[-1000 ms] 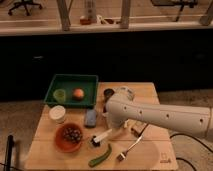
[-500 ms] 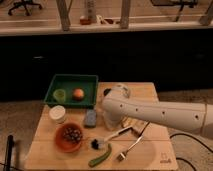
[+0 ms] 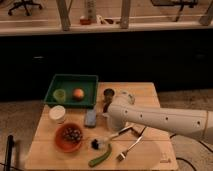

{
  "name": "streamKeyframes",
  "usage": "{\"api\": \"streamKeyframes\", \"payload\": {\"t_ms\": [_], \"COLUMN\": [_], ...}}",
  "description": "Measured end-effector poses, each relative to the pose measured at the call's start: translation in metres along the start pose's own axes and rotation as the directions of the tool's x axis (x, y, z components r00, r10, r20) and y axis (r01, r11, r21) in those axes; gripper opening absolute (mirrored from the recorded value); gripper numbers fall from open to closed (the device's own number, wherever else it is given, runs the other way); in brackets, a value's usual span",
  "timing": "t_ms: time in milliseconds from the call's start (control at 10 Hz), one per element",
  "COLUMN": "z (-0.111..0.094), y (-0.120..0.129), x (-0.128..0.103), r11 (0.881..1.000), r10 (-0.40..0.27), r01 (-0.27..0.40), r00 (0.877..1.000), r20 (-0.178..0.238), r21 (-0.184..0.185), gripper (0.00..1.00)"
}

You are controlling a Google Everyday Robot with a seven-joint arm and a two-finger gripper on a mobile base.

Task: Place brush in paper cup

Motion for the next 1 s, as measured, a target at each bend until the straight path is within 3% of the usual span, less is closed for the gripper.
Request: {"api": "streamKeyframes", "payload": {"t_ms": [100, 400, 1000], "z": [0.002, -0.003, 0.023], "y": [0.003, 0.000, 0.002], "x": [0.001, -0.001, -0.002], "r11": [1.000, 1.000, 0.998], "r10": [0.002, -0.019, -0.049], "r01": [-0.002, 0.019, 0.050], "r00": [1.000, 1.000, 0.998], "r20": [0.007, 0.014, 0.030], "r21": [-0.003, 0.001, -0.044], "gripper": [0.79, 0.80, 0.80]}}
